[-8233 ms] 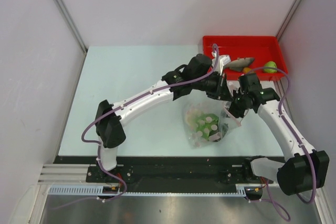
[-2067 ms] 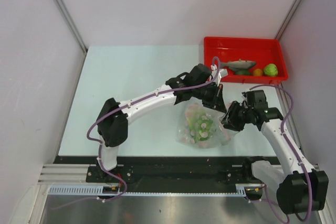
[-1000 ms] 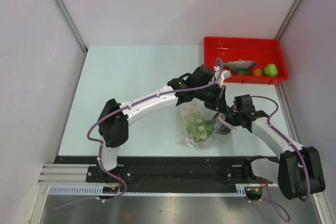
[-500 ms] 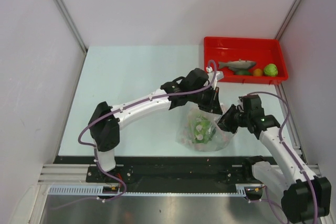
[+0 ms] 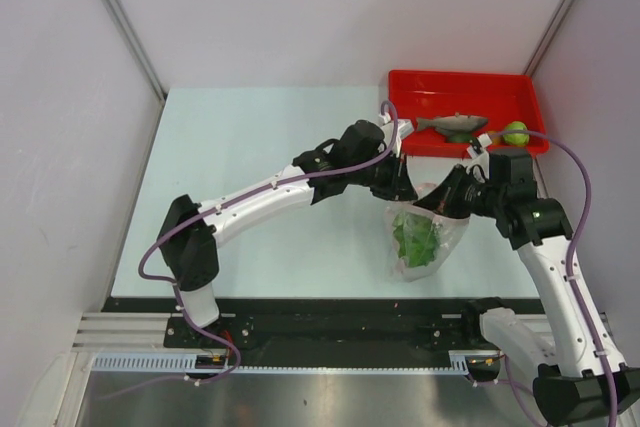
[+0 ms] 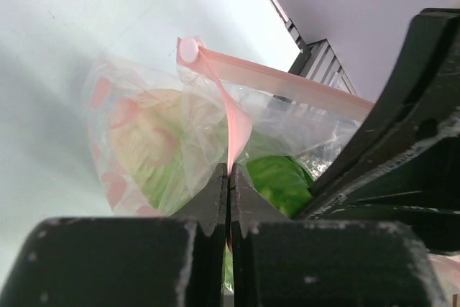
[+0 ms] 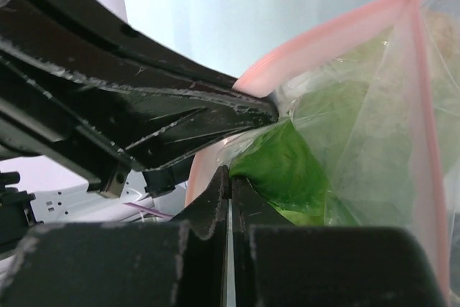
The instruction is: Open the zip-top bag and remove the fake food
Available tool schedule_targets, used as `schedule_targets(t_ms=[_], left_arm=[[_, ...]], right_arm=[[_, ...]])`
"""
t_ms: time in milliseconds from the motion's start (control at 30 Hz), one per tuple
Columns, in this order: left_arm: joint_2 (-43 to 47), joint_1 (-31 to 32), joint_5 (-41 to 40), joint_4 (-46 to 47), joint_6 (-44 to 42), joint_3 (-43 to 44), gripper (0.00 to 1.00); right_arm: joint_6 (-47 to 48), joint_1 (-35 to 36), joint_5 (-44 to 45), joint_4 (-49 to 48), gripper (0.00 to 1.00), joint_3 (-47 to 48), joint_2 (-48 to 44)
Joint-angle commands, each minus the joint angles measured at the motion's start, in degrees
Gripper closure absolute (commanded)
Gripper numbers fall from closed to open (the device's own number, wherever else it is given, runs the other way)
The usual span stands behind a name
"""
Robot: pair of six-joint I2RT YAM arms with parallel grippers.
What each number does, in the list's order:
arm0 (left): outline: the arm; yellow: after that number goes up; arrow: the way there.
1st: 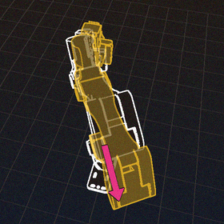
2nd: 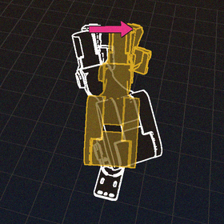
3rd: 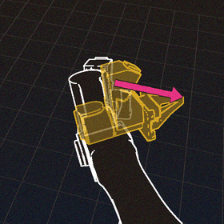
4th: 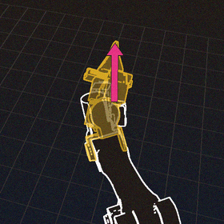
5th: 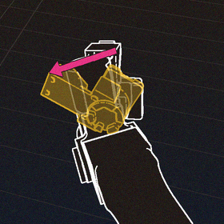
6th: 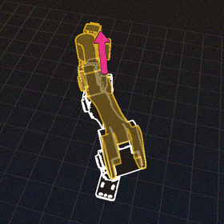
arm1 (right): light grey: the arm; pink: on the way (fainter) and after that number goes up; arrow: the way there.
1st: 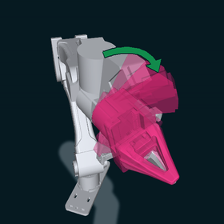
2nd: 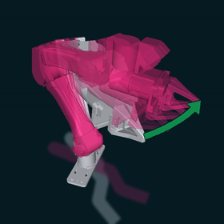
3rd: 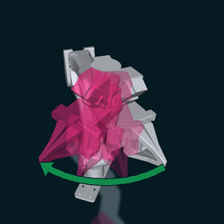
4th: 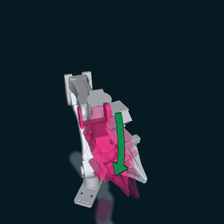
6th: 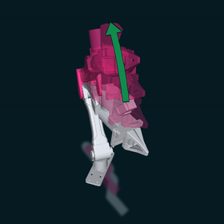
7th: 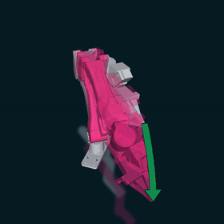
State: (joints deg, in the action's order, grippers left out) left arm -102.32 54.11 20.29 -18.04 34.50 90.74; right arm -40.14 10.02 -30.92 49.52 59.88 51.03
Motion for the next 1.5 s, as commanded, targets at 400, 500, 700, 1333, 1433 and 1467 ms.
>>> schedule_targets(t_ms=[400, 500, 700, 1333, 1433, 1467], left_arm=[[7.91, -0.85, -5.96, -3.06, -12.16, 0.42, 0.15], [16.34, -0.76, -10.53, 0.62, -16.39, -9.41, 0.01], [31.46, 3.80, -19.22, 21.69, -27.35, -36.31, 0.01], [14.09, 16.47, -37.34, 44.05, -41.88, -45.31, 0.00], [11.36, 16.56, -34.37, 47.48, -41.97, -44.60, 0.00], [10.75, 16.82, -33.05, 47.92, -41.97, -44.25, 0.00]], right_arm=[[1.83, -6.06, -1.67, 0.66, 1.00, 3.58, 3.73], [-2.12, -9.40, -5.19, -0.38, 1.00, 3.58, 5.13], [-12.93, -14.33, -11.79, -0.82, 1.00, 3.67, 8.04], [-28.76, -17.32, -17.95, -1.26, 1.00, 3.67, 8.66], [-28.77, -17.49, -17.60, -0.57, 1.00, 3.76, 8.21], [-28.68, -17.67, -17.51, 0.05, 1.00, 3.67, 8.13]])
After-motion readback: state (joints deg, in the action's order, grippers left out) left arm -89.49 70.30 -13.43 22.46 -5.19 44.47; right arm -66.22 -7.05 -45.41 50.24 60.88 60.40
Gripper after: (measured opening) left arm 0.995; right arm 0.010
